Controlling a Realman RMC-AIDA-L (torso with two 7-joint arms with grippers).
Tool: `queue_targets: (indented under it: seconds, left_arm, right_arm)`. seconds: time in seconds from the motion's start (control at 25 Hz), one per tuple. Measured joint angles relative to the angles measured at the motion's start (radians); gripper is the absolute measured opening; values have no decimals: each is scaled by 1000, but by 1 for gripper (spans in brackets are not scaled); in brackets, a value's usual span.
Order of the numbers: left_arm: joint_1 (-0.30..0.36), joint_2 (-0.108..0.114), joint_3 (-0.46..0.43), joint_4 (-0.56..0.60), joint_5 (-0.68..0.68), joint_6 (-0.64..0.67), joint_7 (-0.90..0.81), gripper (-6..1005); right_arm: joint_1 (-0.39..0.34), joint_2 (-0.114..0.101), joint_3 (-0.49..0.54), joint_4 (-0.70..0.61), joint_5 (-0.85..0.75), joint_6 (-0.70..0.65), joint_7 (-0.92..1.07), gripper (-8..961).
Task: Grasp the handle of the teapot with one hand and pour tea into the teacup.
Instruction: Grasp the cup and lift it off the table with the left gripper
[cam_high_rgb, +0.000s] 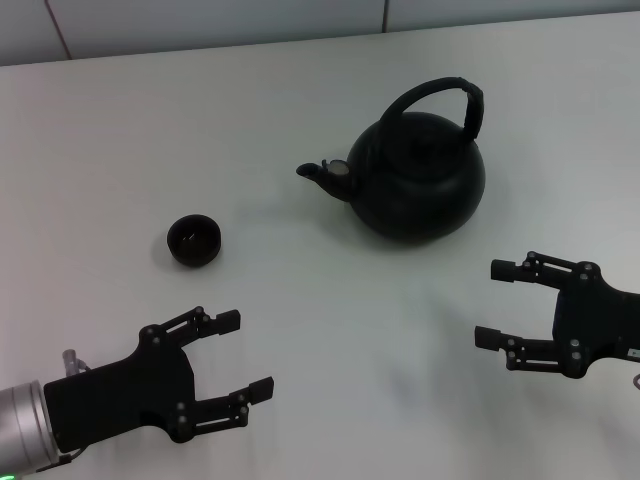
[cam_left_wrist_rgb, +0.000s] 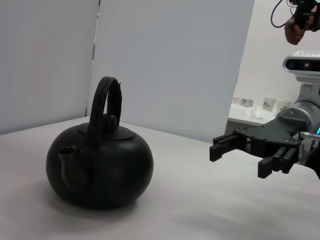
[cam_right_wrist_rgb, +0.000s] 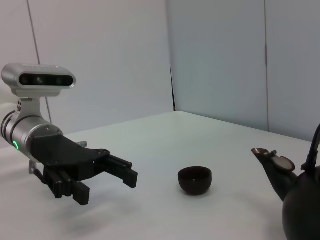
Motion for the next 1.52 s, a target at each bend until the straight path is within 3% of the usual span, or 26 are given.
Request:
queue_targets:
  seconds: [0.8,1.0,1.16,1.52]
  left_arm:
    - [4,-3,-11,-5,-8,6,4,862]
    - [9,-5,-117,-6,-52,8,66,862]
    - [15,-5,-299,-12,-161,-8,141,862]
    - [14,-2,-326,-8,-158,-10,155,862]
  right_arm:
    - [3,0,0,0,3,-5,0,807]
    - [6,0,1,0,7,-5,0,806]
    - [13,0,5,0,7,-5,0,805]
    - [17,0,11,0,8,-3,0,803]
